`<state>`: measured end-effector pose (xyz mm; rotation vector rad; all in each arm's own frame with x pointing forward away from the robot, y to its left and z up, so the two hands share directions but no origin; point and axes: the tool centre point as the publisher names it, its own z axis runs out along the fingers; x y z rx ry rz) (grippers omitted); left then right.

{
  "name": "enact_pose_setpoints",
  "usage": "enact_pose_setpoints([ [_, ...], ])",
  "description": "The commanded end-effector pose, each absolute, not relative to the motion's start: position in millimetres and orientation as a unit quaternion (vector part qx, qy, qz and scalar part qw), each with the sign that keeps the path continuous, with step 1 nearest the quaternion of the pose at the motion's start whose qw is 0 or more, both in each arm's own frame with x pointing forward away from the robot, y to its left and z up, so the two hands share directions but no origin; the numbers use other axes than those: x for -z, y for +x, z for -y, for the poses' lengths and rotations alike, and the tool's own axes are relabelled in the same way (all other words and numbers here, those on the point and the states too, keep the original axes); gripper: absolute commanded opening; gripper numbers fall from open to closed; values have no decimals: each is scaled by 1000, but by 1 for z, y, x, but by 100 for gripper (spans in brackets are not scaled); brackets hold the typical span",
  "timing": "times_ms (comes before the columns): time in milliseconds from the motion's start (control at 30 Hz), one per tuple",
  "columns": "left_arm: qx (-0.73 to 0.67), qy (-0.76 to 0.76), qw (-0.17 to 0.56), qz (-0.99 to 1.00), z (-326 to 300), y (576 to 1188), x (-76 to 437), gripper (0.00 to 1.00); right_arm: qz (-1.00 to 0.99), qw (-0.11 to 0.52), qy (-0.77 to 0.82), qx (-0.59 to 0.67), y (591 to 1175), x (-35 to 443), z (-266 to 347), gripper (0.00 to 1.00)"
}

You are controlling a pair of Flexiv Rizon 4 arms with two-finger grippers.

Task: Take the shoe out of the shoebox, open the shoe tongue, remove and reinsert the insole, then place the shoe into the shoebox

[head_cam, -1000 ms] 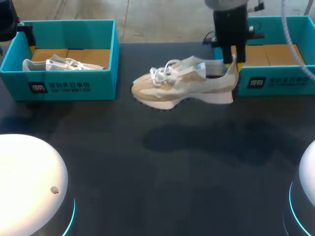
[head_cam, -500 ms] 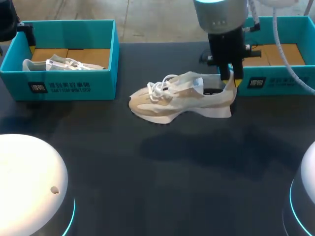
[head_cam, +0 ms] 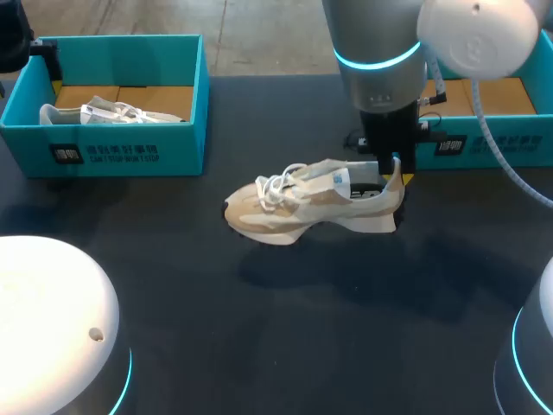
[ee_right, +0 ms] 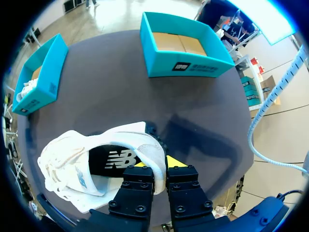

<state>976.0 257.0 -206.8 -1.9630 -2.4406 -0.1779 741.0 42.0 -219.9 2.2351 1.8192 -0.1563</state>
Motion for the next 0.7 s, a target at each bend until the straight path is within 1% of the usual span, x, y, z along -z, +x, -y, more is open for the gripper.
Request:
enact_pose_setpoints([
  [33, 58, -626, 3, 778, -257, 975, 207, 100, -627, 124, 766, 62, 739, 243, -39, 0],
  [200, 58, -626, 3, 778, -257, 975, 207, 100, -626, 115, 769, 57, 735, 260, -43, 0],
  [700, 58, -626, 3, 778, -257, 975, 207, 100, -635, 119, 761, 49, 737, 303, -65, 0],
])
